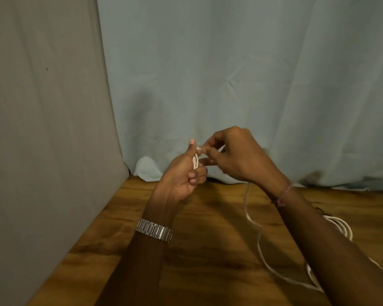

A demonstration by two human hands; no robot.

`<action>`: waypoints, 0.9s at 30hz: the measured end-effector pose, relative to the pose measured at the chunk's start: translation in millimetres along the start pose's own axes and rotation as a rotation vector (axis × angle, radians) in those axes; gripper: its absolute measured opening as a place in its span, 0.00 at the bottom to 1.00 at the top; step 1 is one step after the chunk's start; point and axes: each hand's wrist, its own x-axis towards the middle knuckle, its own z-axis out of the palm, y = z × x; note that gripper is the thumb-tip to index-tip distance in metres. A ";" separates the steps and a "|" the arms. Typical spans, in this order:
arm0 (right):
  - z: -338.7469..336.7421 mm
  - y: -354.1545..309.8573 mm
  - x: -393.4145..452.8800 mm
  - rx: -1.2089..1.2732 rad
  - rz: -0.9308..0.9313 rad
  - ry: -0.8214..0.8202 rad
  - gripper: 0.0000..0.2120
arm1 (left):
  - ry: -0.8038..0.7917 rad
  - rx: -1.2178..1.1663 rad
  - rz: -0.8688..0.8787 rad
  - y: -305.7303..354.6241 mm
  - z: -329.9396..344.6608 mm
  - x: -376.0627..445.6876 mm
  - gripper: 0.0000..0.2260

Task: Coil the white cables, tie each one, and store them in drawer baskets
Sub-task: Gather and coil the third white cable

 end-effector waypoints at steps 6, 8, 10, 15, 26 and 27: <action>34.9 -15.5 -58.4 0.218 0.055 0.059 0.04 | -0.017 -0.196 0.073 2.8 5.2 -3.3 0.27; 51.9 -12.2 -72.3 0.253 0.028 0.063 0.07 | -0.018 -0.244 0.130 5.3 5.3 -4.3 0.28; 66.8 -5.9 -81.3 0.249 -0.046 0.079 0.06 | 0.028 -0.272 0.160 7.4 5.4 -3.4 0.27; 91.9 15.2 -90.7 0.196 -0.143 0.142 0.10 | 0.126 -0.287 0.152 6.9 5.0 -2.8 0.26; 118.0 55.8 -70.1 0.102 -0.081 0.145 0.08 | 0.078 -0.057 0.187 -1.3 12.4 -3.8 0.21; 118.1 54.8 -68.0 0.106 -0.078 0.144 0.08 | 0.066 -0.045 0.188 -0.9 13.1 -4.9 0.22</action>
